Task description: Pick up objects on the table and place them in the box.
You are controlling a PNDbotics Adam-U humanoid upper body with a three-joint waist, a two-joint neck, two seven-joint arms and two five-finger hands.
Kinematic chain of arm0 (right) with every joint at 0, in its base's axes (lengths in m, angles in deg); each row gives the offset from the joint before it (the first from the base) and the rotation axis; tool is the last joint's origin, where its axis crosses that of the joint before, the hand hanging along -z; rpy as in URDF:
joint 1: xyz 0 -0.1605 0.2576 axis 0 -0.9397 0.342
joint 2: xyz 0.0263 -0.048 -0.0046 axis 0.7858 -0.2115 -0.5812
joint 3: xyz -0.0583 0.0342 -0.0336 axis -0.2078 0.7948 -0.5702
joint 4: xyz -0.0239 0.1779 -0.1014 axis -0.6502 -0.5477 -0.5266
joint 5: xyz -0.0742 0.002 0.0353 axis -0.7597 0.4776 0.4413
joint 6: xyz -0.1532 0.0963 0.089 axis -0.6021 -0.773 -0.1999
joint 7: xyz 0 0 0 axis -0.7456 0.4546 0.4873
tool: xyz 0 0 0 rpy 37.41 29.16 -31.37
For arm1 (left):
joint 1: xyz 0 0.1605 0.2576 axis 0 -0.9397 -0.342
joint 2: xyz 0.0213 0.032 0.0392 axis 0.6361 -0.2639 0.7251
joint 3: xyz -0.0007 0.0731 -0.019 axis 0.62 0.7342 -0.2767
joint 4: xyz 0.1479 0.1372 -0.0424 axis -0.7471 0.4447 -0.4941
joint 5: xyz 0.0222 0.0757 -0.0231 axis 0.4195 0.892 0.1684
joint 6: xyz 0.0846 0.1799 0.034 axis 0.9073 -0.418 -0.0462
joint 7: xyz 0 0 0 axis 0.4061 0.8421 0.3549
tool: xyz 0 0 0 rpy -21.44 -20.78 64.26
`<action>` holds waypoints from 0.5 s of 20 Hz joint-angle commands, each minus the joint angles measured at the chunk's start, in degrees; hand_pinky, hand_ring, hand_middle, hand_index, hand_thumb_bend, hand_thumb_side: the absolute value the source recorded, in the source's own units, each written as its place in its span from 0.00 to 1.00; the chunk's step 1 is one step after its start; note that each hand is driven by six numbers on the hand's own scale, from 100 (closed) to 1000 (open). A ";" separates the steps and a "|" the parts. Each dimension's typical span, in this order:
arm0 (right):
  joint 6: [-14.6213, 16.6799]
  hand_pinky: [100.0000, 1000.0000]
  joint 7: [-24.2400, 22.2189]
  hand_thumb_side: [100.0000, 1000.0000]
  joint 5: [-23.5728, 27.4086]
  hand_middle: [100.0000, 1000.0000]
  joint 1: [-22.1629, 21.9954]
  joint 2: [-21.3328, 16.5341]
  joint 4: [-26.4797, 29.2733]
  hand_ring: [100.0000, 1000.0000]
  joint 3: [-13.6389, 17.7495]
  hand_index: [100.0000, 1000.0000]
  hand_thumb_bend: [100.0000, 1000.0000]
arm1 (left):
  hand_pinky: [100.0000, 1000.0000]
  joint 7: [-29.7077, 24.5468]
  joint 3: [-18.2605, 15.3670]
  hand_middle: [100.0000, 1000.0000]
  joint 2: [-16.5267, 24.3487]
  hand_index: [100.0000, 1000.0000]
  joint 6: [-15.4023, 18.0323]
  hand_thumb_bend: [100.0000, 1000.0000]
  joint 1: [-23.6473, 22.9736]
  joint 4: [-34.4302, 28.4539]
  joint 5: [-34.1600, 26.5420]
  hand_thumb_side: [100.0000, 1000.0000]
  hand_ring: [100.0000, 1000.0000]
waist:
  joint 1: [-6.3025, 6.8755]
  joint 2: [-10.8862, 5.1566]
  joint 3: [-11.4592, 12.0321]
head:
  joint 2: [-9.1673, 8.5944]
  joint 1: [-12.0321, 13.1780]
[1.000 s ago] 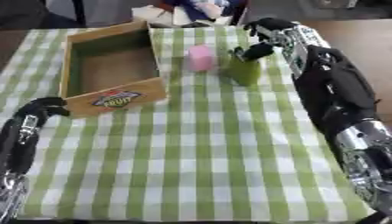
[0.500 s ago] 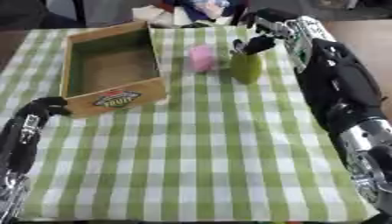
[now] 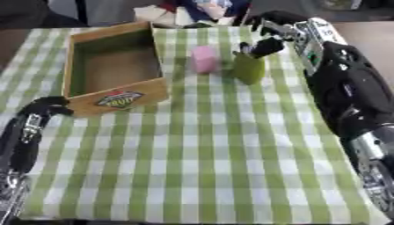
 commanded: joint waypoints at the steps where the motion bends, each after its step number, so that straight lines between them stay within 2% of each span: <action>1: 0.90 0.75 -0.59 0.59 0.77 0.81 0.26 -1.72 1.75 0.78 -0.98 0.97 0.07 | 0.83 0.21 -0.46 0.62 0.80 0.72 0.02 0.00 0.15 -0.74 0.27 0.90 0.59 | -0.12 -1.10 -0.18 | 0.30 0.23; 10: 4.06 0.75 -2.36 0.60 1.55 0.81 -2.21 -2.48 2.99 0.79 -3.16 0.97 0.08 | 0.83 0.22 -0.52 0.62 0.81 0.72 0.02 0.00 0.08 -0.66 0.41 0.91 0.59 | -0.26 -1.09 -0.30 | 0.30 0.40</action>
